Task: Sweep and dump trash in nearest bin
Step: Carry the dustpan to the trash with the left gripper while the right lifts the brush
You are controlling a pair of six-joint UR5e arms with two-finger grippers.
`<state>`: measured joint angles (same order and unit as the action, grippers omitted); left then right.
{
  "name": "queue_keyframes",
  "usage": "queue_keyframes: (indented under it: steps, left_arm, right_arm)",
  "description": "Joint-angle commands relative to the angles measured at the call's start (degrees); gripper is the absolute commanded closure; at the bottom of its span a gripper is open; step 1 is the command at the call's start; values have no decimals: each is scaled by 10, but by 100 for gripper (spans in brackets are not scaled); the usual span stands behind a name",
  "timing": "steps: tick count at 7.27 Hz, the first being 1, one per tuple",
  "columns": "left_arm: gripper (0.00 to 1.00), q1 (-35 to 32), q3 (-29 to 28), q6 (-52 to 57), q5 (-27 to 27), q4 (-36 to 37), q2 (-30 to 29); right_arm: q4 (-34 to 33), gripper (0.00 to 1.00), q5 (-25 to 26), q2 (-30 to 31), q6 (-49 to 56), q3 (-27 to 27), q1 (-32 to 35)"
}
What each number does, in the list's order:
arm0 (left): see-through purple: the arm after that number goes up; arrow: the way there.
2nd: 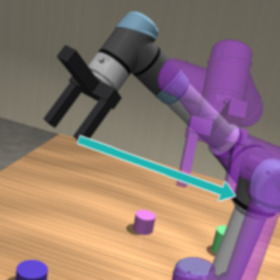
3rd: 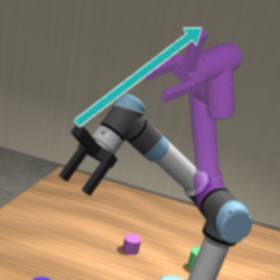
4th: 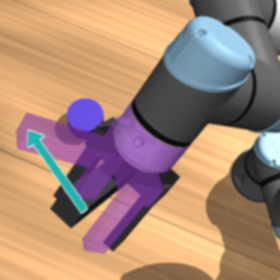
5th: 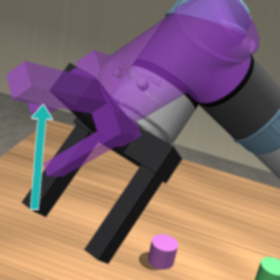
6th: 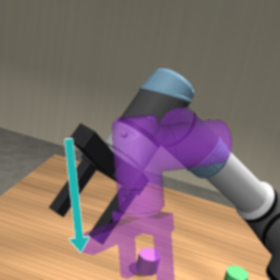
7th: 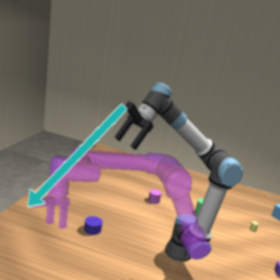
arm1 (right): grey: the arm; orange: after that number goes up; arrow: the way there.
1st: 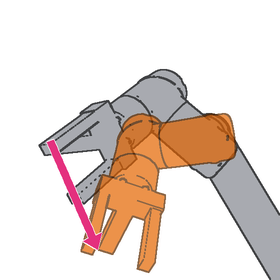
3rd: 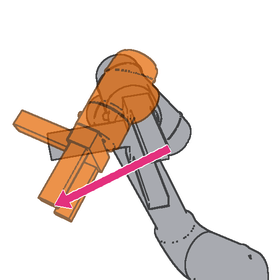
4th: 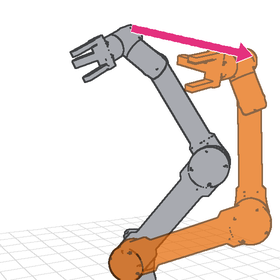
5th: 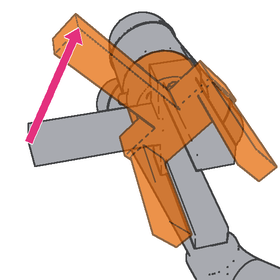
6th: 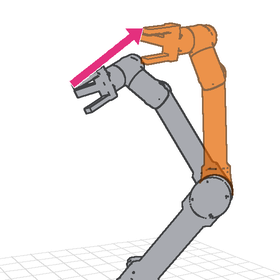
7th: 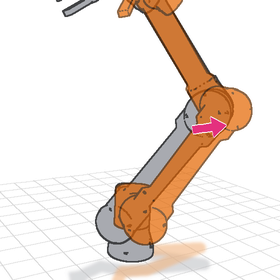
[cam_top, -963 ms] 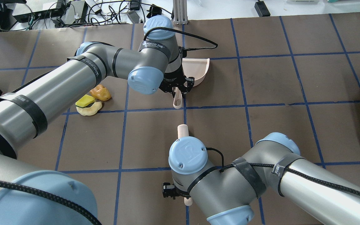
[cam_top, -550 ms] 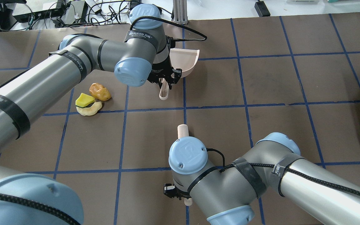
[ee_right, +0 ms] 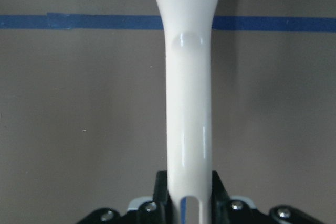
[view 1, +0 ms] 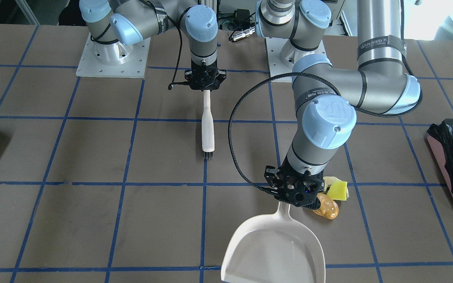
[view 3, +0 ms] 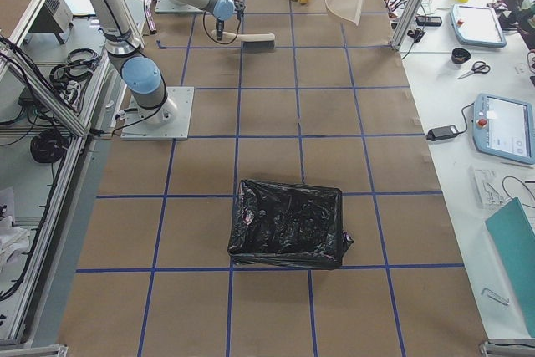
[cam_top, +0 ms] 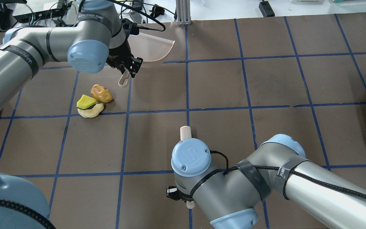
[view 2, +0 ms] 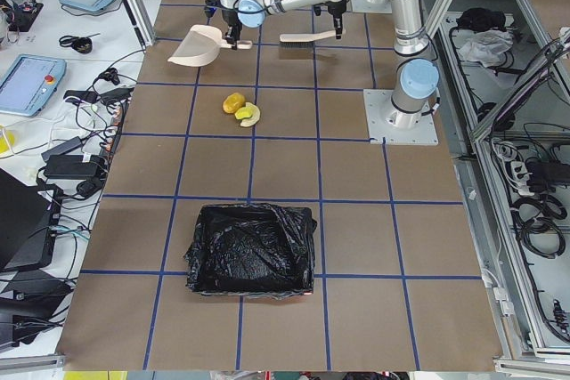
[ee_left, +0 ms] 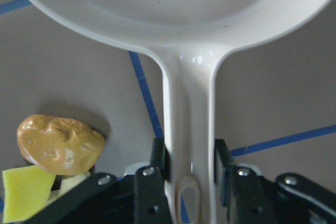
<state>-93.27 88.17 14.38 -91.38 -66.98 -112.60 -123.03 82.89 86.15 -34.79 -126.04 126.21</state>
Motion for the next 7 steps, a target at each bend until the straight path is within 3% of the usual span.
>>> queue_keyframes:
  steps: [1, 2, 4, 6, 7]
  left_arm:
    - [100, 36, 9, 166, -23, -36, 32]
    - [100, 60, 16, 226, -21, -52, 47]
    - [100, 107, 48, 449, -23, -44, 66]
    - [100, 172, 54, 644, -25, -49, 84]
    - [100, 216, 62, 729, -24, -47, 88]
  right_arm:
    - [5, 100, 11, 8, -6, 10, 0]
    - [10, 100, 11, 18, -15, 10, 0]
    - [10, 100, 20, 44, -88, 11, -1]
    - [25, 100, 19, 40, -208, 57, -1]
    - [65, 100, 20, 32, -245, 91, -1]
